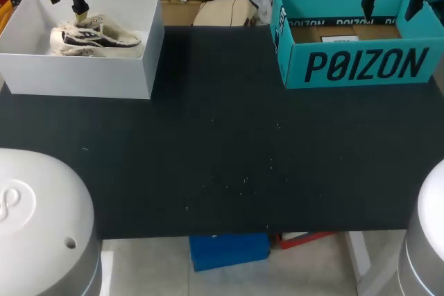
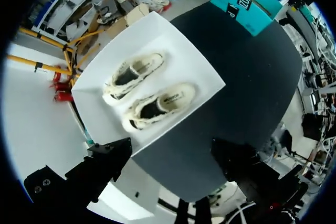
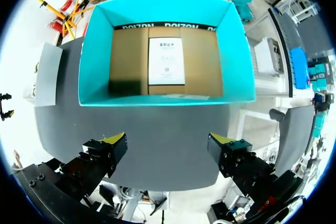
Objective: Take the shoe out of the shoebox, open the shoe tongue, remove and reinsert the insole, then place the shoe into the shoebox
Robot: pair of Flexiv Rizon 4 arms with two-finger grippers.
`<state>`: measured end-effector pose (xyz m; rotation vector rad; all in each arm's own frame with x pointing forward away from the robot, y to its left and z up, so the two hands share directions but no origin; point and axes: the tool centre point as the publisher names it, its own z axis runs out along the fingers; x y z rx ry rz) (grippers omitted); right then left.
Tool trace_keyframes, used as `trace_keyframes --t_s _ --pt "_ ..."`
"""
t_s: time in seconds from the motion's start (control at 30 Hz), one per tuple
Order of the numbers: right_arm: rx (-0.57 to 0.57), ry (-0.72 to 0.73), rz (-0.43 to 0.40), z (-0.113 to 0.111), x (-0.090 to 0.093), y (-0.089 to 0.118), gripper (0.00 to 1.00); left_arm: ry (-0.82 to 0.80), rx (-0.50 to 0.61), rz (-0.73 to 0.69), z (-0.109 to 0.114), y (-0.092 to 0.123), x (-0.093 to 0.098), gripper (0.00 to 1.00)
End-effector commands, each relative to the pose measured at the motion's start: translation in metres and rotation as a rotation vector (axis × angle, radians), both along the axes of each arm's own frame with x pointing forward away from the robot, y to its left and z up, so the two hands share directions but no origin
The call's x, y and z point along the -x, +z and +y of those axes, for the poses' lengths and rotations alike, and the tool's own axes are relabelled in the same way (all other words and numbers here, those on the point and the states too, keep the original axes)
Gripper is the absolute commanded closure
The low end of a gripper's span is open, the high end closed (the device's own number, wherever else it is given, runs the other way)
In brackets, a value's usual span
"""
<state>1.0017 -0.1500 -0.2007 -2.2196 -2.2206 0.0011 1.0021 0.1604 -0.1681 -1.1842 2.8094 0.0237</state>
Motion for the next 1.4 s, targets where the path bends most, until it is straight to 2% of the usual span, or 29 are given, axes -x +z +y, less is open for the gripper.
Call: trace_keyframes --t_s 0.03,0.23,0.3,0.33,0.37,0.4,0.5,0.57,0.63,0.7,0.8,0.9,1.1,1.27,1.4 --pt "0.001 0.0 0.0 0.0 0.0 0.001 0.0 -0.916 -0.084 -0.047 0.001 -0.001 0.004 0.0" --pt "0.001 0.0 0.0 0.0 0.0 0.001 0.0 -0.972 -0.123 -0.029 0.009 -0.006 -0.003 0.0" --pt "0.001 0.0 0.0 0.0 0.0 0.001 0.0 -0.971 -0.124 -0.028 0.016 -0.007 -0.01 0.22" --pt "0.001 0.0 0.0 0.0 0.0 0.001 0.0 -0.982 -0.134 -0.017 0.02 -0.008 -0.013 0.42" --pt "0.001 0.0 0.0 0.0 0.0 0.001 0.0 -0.978 -0.127 -0.022 0.023 -0.01 -0.017 0.55" --pt "0.001 0.0 0.0 0.0 0.0 0.001 0.0 -0.975 -0.126 -0.024 0.026 -0.012 -0.02 0.56" --pt "0.001 0.0 0.0 0.0 0.0 0.001 0.0 -1.001 -0.095 -0.033 0.03 -0.022 -0.027 0.49" --pt "0.001 0.0 0.0 0.0 0.0 0.001 0.0 -1.012 -0.109 -0.011 0.031 -0.032 -0.031 0.38" --pt "0.001 0.0 0.0 0.0 0.0 0.001 0.0 -1.032 -0.102 -0.011 0.031 -0.038 -0.036 0.38" --pt "0.001 0.0 0.0 0.0 0.0 0.001 0.0 -1.057 -0.101 -0.009 0.031 -0.047 -0.041 0.33" --pt "0.001 0.0 0.0 0.0 0.0 0.001 0.0 -1.084 -0.101 -0.012 0.03 -0.06 -0.051 0.33" --pt "0.001 0.0 0.0 0.0 0.0 0.001 0.0 -1.099 -0.095 -0.016 0.031 -0.072 -0.061 0.27" --pt "0.001 0.0 0.0 0.0 0.0 0.001 0.0 -1.087 -0.08 -0.013 0.03 -0.092 -0.076 0.36" --pt "0.001 0.0 0.0 0.0 0.0 0.001 0.0 -1.047 -0.046 0.009 0.026 -0.114 -0.084 0.5" --pt "0.001 0.0 0.0 0.0 0.0 0.001 0.0 -1.024 -0.023 0.017 0.023 -0.131 -0.093 0.49"
